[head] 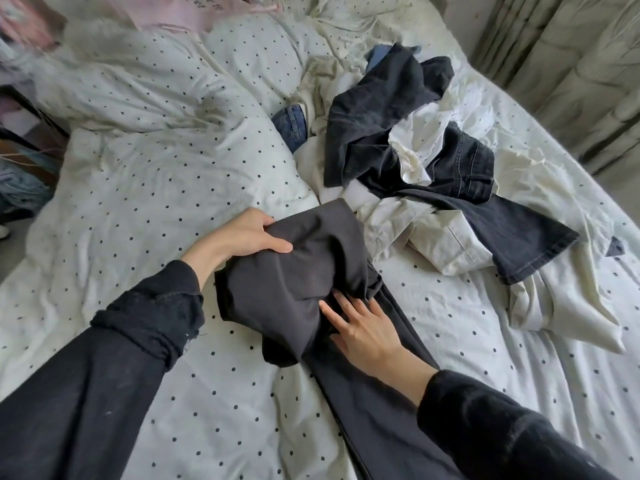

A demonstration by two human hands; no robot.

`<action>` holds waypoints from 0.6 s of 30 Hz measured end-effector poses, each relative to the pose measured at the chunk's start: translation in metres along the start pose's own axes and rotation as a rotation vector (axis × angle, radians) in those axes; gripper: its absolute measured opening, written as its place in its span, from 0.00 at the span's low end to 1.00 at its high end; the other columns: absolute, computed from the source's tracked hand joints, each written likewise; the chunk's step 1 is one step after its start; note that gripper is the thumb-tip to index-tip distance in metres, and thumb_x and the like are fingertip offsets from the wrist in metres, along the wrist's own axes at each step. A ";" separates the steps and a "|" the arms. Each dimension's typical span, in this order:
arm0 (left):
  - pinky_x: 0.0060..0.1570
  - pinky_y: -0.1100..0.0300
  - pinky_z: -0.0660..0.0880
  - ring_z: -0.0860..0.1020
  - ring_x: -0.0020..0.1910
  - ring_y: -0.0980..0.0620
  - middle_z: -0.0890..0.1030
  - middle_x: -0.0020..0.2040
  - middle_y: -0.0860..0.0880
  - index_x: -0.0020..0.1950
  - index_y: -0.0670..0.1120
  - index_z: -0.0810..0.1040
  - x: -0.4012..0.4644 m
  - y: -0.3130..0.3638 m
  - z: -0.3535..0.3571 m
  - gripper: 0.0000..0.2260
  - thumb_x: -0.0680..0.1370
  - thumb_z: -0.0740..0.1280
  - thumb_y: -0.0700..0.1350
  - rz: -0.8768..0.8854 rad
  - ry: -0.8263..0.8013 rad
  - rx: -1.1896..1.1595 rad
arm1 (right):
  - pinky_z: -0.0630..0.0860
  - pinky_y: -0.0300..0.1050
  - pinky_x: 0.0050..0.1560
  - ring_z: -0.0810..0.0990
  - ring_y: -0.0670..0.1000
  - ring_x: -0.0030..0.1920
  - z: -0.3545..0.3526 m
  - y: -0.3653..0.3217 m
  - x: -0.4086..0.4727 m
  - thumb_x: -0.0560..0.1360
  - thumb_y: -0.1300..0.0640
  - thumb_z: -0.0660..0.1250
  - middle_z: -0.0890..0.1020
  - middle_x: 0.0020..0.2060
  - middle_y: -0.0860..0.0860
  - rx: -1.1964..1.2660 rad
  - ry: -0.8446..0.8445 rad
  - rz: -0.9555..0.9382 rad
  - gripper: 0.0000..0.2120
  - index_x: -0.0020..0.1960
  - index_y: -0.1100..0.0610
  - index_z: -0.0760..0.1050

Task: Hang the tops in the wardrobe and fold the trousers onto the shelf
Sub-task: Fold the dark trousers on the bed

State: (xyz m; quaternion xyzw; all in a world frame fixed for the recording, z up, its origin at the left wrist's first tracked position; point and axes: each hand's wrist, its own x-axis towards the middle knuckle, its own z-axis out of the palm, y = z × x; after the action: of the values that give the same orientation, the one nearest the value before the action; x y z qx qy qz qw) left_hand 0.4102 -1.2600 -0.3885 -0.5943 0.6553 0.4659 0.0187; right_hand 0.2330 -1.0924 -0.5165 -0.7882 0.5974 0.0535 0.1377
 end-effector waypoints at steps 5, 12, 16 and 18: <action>0.48 0.52 0.77 0.80 0.45 0.47 0.83 0.42 0.46 0.44 0.43 0.81 -0.016 0.020 -0.025 0.09 0.70 0.73 0.47 0.057 0.291 0.154 | 0.55 0.58 0.72 0.62 0.57 0.73 -0.030 -0.010 0.033 0.76 0.46 0.62 0.58 0.76 0.54 0.052 0.055 0.020 0.32 0.77 0.47 0.53; 0.43 0.55 0.69 0.77 0.50 0.42 0.81 0.49 0.46 0.52 0.47 0.78 -0.059 0.027 0.046 0.12 0.74 0.68 0.53 0.190 0.467 0.453 | 0.42 0.56 0.74 0.43 0.54 0.77 -0.032 0.004 -0.028 0.81 0.51 0.53 0.45 0.77 0.51 0.173 -0.080 0.193 0.29 0.77 0.48 0.43; 0.49 0.53 0.72 0.78 0.50 0.42 0.81 0.50 0.46 0.55 0.43 0.78 -0.089 0.014 0.105 0.15 0.72 0.72 0.48 0.367 0.594 0.515 | 0.43 0.51 0.74 0.44 0.54 0.77 -0.022 0.024 -0.092 0.82 0.54 0.53 0.46 0.77 0.53 0.239 -0.100 0.301 0.24 0.76 0.53 0.54; 0.50 0.52 0.76 0.80 0.40 0.43 0.80 0.39 0.46 0.46 0.42 0.80 -0.104 0.002 0.143 0.15 0.63 0.79 0.44 0.444 0.600 0.567 | 0.51 0.51 0.74 0.55 0.57 0.76 -0.016 0.029 -0.120 0.81 0.57 0.55 0.58 0.75 0.57 0.314 -0.061 0.335 0.19 0.71 0.58 0.66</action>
State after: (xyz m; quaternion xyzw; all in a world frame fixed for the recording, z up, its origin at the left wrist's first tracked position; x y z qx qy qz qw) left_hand 0.3630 -1.0907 -0.4082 -0.5198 0.8444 0.0685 -0.1100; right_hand 0.1701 -0.9930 -0.4763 -0.6448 0.7166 0.0056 0.2657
